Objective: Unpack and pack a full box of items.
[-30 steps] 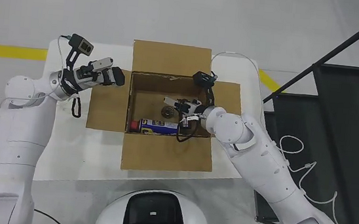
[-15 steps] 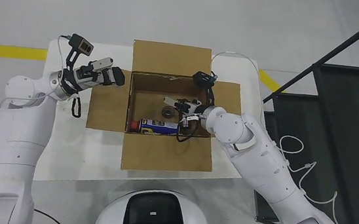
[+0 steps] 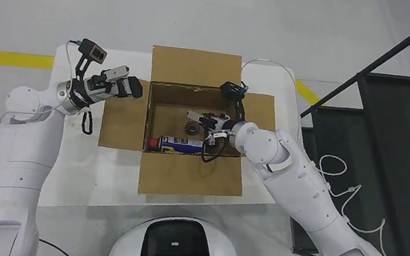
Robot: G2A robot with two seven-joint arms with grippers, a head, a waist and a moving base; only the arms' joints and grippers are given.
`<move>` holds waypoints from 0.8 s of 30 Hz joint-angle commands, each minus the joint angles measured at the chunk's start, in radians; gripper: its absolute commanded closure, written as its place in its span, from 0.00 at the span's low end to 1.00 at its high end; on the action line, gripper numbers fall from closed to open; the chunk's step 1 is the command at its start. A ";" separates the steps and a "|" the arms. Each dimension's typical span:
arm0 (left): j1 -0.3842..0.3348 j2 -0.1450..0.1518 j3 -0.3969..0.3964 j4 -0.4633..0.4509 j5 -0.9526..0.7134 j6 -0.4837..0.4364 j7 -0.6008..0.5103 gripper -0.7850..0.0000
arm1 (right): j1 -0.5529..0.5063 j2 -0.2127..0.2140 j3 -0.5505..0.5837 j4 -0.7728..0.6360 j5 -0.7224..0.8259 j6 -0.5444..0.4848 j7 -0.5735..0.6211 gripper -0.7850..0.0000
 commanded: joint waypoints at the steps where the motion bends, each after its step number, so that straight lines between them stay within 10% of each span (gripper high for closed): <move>1: 0.000 0.000 0.000 0.000 0.000 0.000 0.000 0.00 | 0.000 0.000 0.000 0.000 0.000 0.000 0.000 0.00; 18: 0.000 0.000 0.000 0.000 0.000 0.000 0.000 0.00 | 0.001 0.000 -0.003 0.002 -0.007 -0.008 0.007 0.00; 24: 0.000 0.000 0.000 0.000 0.000 0.000 0.000 0.00 | 0.102 -0.004 -0.062 0.072 -0.129 -0.017 0.184 0.00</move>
